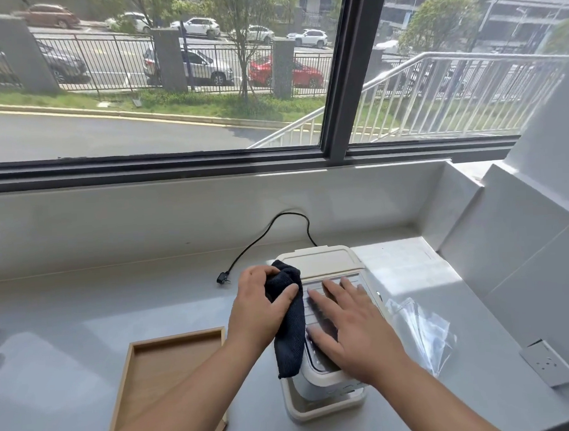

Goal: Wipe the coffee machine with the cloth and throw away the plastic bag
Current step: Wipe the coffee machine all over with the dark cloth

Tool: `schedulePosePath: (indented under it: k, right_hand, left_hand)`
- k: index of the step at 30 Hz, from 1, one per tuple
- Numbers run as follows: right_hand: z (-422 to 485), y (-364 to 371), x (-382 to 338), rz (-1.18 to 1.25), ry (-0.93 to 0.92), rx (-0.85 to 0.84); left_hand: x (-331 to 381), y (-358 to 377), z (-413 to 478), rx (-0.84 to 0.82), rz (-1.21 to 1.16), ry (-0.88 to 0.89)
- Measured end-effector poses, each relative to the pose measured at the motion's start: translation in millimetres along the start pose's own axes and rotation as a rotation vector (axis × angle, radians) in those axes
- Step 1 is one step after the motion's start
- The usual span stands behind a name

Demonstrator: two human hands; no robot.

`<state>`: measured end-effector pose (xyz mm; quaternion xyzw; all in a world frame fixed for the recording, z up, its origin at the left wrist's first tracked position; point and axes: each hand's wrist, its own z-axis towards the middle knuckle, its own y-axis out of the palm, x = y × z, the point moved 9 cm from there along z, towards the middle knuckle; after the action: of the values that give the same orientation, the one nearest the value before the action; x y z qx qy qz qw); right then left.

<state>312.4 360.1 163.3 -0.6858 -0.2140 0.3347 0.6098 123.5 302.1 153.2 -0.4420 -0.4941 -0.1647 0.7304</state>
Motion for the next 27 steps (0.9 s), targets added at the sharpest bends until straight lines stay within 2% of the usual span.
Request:
schedulePosePath:
  k: [2,7,11,21,27]
  right_hand:
    - [2,3,-2,-0.033,-0.006,-0.035]
    - [5,7,-2,-0.087,-0.002,-0.075]
    - [5,8,-2,-0.081,0.001,-0.085]
    - [4,7,-4,-0.098,0.001,-0.097]
    - [5,8,-4,-0.101,0.002,-0.101]
  left_hand:
    - [-17,-4,7,0.063,-0.120,-0.082]
    - [-46,12,24,0.098,-0.449,-0.325]
    - [-67,30,32,0.028,-0.610,-0.457]
    - [-104,47,35,-0.029,-0.391,-0.491]
    - [-124,56,20,-0.023,-0.341,-0.533]
